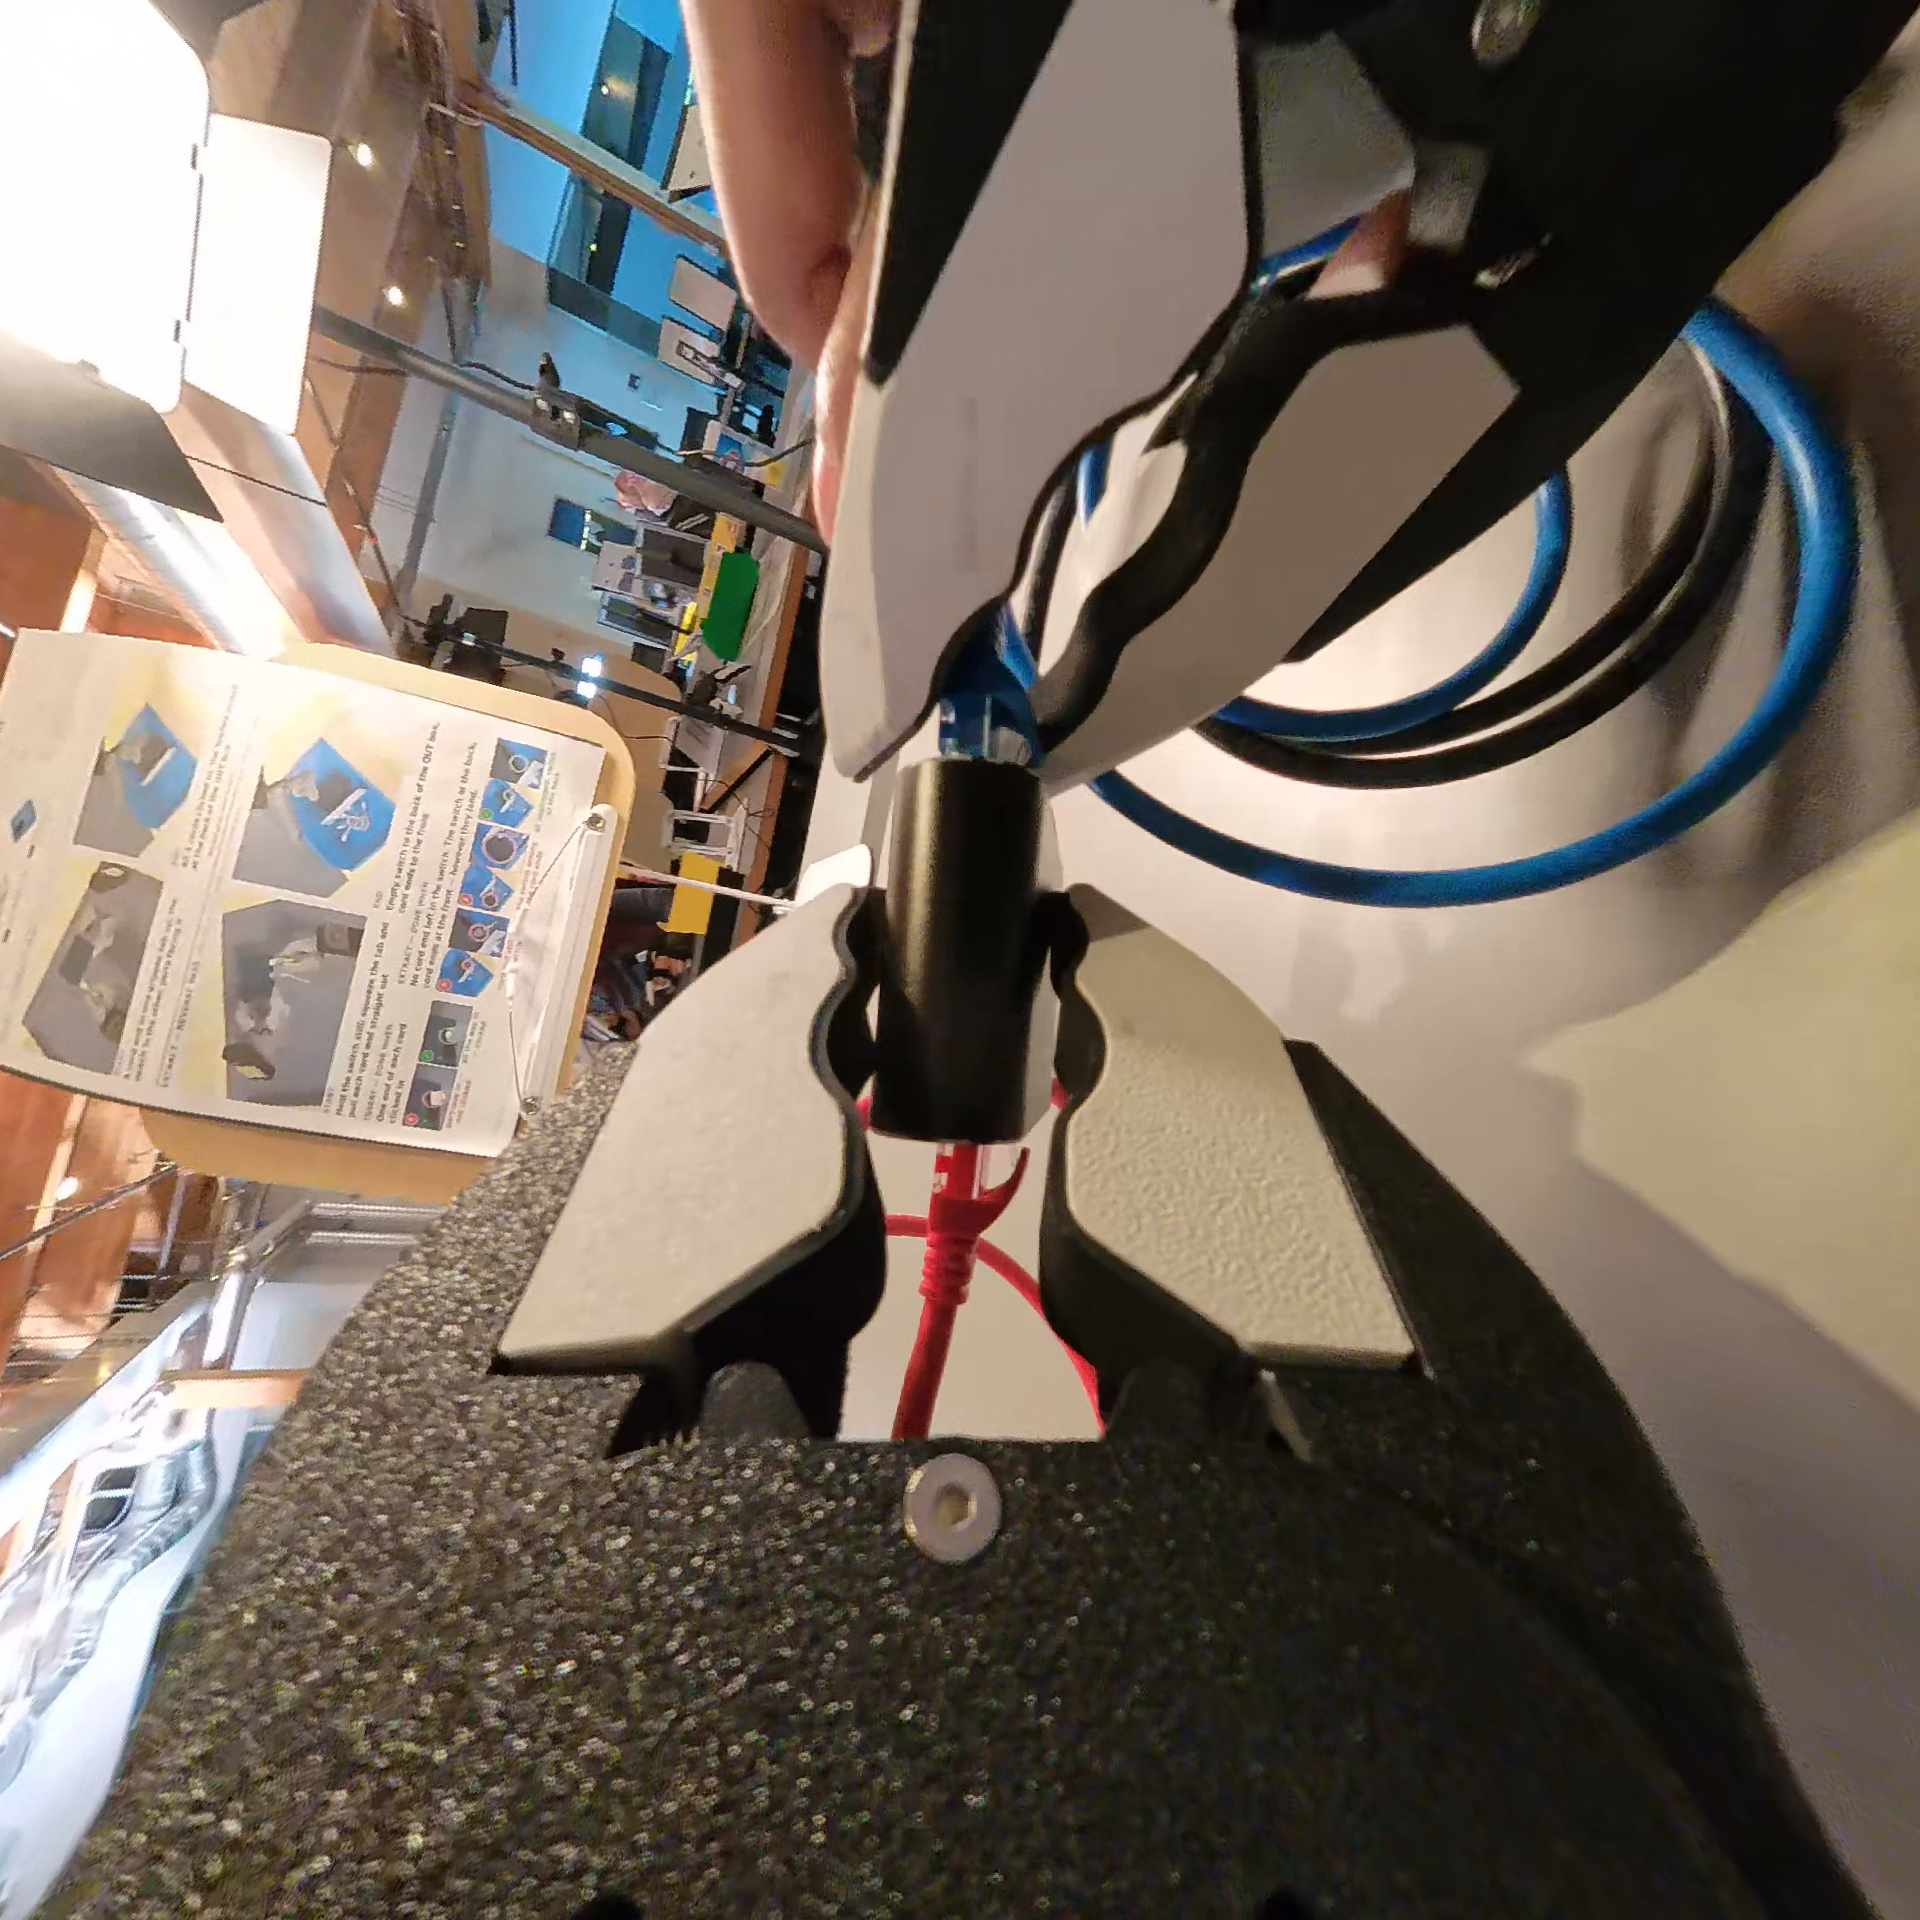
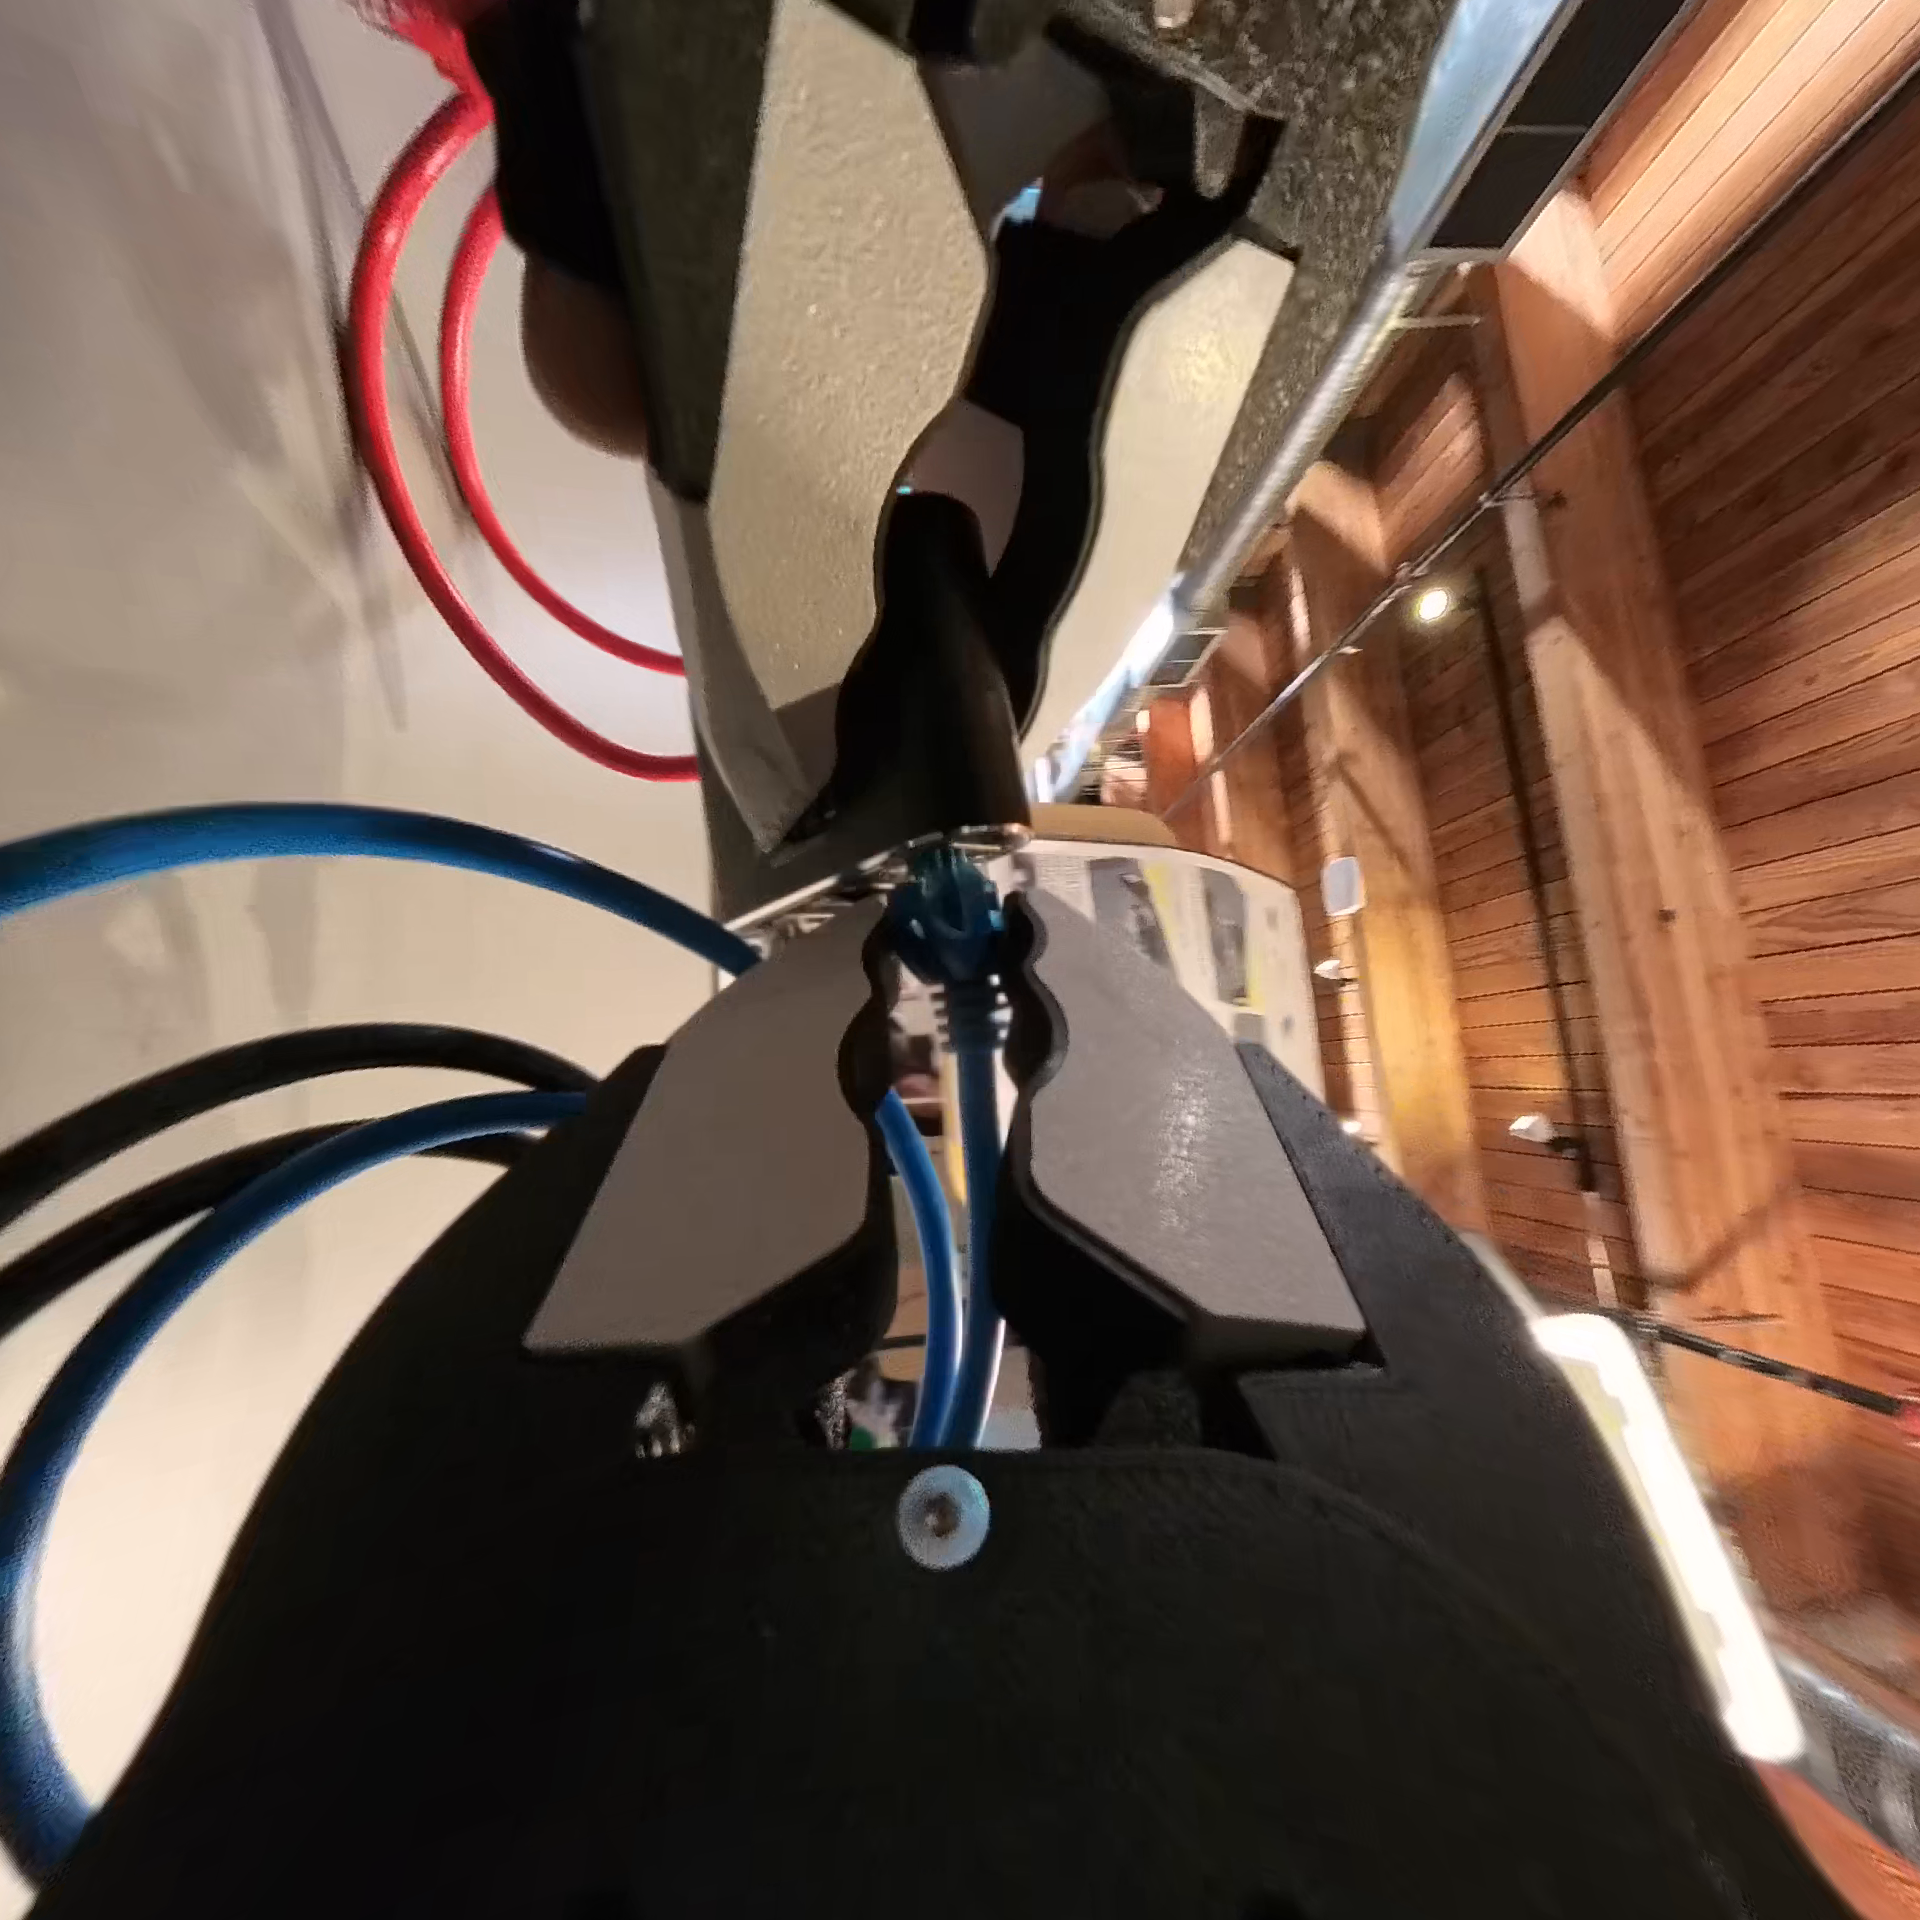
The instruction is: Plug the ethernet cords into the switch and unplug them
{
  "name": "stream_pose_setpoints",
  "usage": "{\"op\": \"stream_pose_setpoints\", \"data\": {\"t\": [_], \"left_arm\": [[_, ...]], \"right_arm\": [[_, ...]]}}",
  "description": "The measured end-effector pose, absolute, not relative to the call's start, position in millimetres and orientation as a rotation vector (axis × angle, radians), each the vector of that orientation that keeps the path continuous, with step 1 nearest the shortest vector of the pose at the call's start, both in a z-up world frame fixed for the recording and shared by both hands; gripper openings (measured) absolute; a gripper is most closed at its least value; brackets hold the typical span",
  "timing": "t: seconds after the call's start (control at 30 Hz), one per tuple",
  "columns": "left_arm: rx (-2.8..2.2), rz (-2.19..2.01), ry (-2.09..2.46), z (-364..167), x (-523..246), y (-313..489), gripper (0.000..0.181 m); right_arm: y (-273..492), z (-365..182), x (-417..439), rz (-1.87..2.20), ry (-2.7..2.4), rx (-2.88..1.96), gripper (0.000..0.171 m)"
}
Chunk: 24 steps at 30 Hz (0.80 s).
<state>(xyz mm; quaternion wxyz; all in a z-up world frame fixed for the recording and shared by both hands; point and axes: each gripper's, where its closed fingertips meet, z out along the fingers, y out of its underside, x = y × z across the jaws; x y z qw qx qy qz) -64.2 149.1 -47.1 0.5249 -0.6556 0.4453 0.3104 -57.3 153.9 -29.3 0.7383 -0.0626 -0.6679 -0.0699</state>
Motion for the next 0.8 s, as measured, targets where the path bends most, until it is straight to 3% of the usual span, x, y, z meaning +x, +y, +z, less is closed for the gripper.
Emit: {"op": "stream_pose_setpoints", "data": {"t": [0.43, 0.8], "left_arm": [[-1.487, 0.853, 0.993, -38.4, -71.4, 156.6, 0.027], [-1.474, 0.847, 1.014, -40.6, -66.6, 157.2, 0.027]], "right_arm": [[152.7, -26.4, -41.5, 0.089, -1.563, -0.257, 0.028], [146.5, -26.2, -43.9, 0.041, -1.552, -0.213, 0.021]]}}
